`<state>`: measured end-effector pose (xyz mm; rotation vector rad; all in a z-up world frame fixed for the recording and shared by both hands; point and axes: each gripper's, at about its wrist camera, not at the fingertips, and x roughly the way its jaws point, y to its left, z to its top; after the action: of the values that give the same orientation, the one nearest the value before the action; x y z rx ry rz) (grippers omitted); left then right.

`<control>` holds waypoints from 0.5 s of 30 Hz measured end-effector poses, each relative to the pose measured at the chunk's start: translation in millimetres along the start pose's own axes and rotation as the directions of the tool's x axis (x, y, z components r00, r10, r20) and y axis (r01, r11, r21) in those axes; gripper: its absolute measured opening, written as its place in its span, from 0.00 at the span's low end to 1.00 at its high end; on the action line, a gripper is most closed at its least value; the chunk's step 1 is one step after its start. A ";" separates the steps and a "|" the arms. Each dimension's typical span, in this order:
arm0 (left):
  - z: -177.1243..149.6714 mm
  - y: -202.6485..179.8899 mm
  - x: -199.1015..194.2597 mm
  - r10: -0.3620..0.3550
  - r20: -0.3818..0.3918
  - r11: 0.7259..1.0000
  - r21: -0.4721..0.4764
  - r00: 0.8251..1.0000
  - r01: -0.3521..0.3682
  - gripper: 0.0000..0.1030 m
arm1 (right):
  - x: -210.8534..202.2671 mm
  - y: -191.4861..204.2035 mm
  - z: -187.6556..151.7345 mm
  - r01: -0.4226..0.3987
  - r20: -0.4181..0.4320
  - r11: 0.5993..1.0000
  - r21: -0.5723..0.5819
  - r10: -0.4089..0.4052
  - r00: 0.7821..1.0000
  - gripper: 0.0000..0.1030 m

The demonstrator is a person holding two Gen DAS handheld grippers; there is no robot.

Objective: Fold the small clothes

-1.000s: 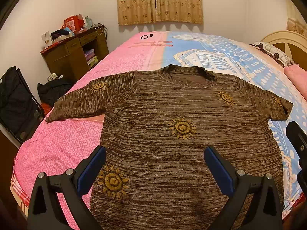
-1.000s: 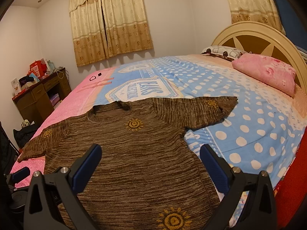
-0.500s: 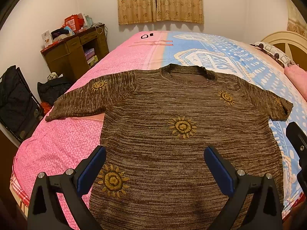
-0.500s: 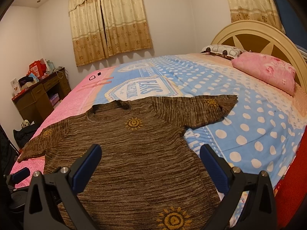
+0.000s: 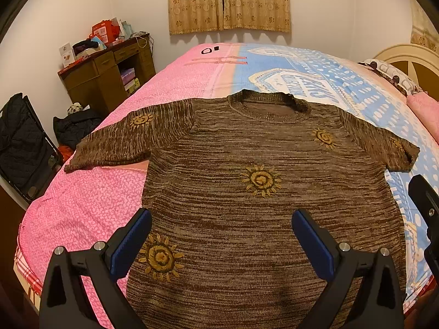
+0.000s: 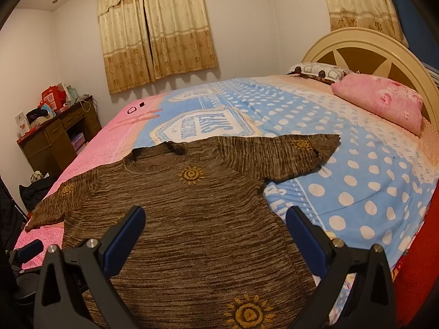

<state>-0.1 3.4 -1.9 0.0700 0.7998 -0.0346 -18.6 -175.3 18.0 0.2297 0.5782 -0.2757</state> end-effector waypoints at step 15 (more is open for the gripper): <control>-4.9 -0.5 5.9 -0.002 -0.009 1.000 -0.002 1.000 0.002 0.99 | 0.5 -0.1 1.1 0.002 -0.001 1.000 0.000 -0.002 1.000 1.00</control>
<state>0.5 3.2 -9.6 0.0679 0.8090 -0.0356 -17.7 -175.8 18.5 0.2295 0.5793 -0.2781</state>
